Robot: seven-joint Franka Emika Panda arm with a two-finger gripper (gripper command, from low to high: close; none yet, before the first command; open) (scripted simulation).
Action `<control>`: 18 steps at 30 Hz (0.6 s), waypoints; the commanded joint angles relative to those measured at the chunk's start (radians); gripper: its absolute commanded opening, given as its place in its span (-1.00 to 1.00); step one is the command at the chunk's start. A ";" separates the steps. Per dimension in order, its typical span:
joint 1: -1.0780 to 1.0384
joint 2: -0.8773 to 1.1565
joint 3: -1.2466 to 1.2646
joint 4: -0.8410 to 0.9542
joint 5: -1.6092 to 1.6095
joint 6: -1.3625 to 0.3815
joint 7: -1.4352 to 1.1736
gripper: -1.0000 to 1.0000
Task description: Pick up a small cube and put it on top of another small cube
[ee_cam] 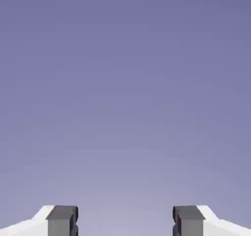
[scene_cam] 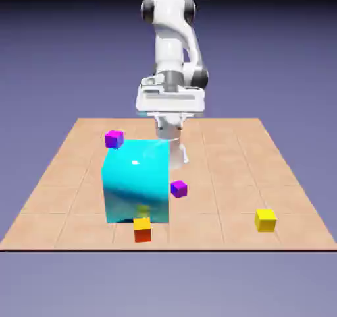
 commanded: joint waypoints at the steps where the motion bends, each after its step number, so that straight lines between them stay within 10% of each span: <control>1: 0.019 0.036 0.005 0.027 -0.013 -0.026 -0.019 0.00; 18: 0.343 0.652 0.095 0.485 -0.231 -0.463 -0.345 0.00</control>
